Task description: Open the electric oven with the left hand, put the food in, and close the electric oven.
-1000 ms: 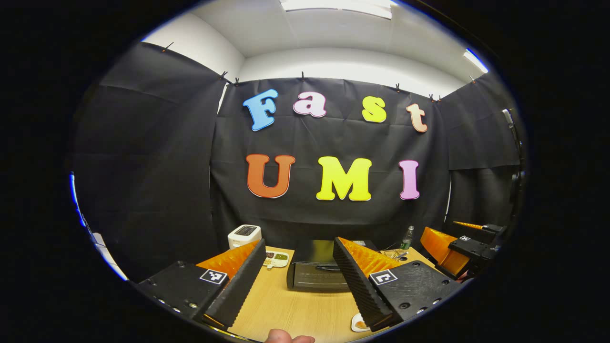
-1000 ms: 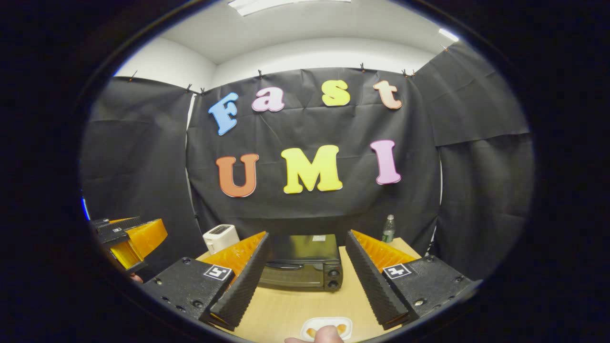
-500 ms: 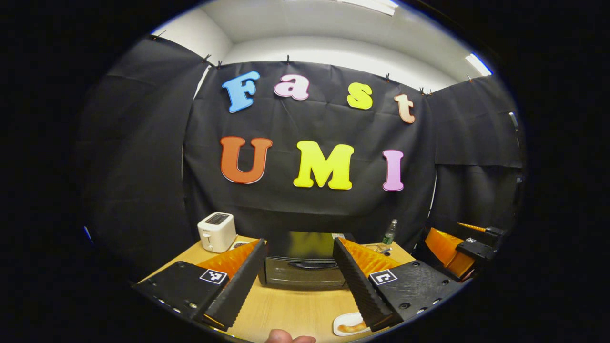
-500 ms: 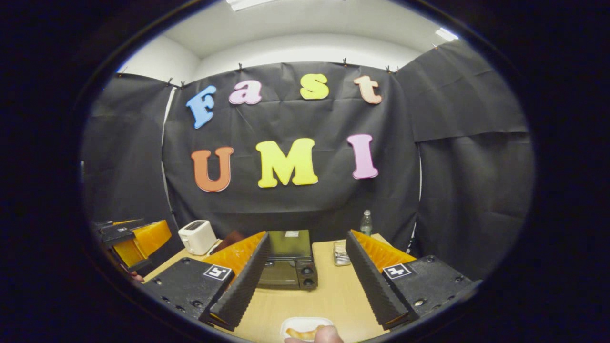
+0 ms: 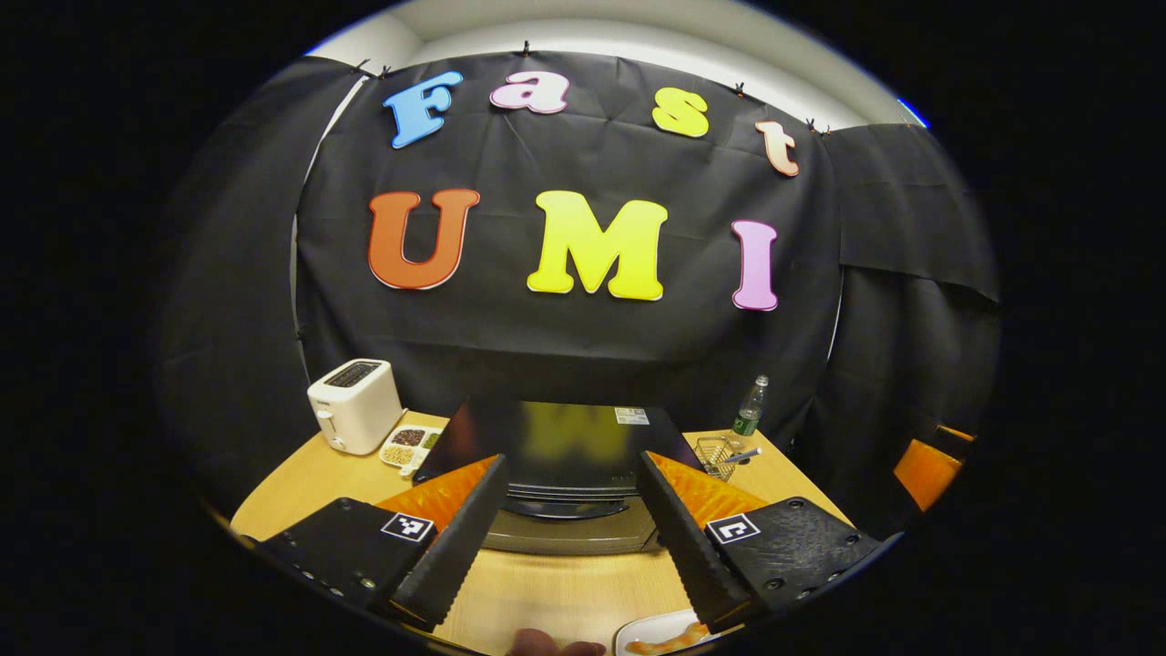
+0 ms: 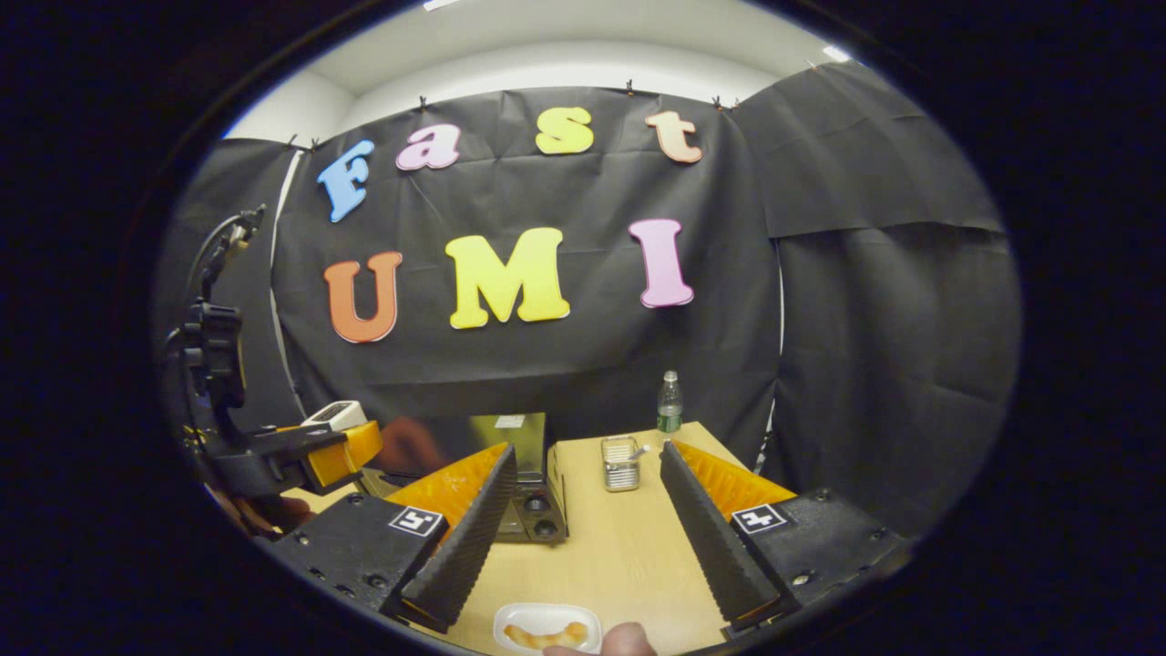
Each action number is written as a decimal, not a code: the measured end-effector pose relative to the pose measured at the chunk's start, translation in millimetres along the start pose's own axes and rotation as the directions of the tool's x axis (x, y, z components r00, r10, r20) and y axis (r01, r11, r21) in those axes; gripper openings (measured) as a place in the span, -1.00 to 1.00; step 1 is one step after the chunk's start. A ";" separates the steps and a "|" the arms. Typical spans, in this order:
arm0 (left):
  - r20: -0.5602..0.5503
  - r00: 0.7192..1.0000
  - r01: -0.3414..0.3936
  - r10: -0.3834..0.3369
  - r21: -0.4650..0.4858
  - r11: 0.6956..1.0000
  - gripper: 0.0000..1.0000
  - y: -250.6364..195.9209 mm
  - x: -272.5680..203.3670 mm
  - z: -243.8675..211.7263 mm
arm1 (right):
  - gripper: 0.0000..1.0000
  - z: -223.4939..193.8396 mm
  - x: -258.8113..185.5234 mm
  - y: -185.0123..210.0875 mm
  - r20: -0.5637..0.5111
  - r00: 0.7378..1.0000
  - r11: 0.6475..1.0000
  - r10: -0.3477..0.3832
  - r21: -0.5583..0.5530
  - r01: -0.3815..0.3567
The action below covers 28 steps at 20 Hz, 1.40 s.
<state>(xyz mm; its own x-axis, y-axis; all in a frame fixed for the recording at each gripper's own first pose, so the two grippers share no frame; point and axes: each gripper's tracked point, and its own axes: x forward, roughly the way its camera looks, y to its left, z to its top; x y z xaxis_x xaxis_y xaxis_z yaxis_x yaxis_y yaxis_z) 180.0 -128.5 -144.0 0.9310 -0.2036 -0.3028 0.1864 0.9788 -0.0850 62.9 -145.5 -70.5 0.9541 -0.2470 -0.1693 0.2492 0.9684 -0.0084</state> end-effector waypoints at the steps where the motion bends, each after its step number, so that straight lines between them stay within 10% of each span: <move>1: -0.014 1.000 0.000 0.000 0.005 1.000 0.86 0.1 14.3 -6.2 | 0.94 -4.8 5.7 -2.6 -0.022 1.000 1.000 0.001 -0.009 -0.001; 12: -0.164 0.984 -0.064 0.071 0.049 0.997 0.90 18.1 87.3 -71.0 | 0.97 -18.9 35.6 -25.7 -0.086 0.996 1.000 -0.006 -0.002 0.006; 28: -0.327 0.941 -0.087 0.089 0.023 0.996 0.92 17.4 21.2 -124.6 | 0.94 -21.0 16.7 -21.5 -0.075 0.997 0.999 -0.026 0.019 0.027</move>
<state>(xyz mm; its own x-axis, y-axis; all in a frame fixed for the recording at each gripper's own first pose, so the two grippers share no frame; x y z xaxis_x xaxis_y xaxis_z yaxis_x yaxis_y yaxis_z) 164.0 -118.7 -270.2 0.7901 -0.1116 -0.6027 0.1123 0.9930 -0.0368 70.0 -169.7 -93.9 0.9321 -0.2687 -0.2428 0.2783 0.9605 0.0056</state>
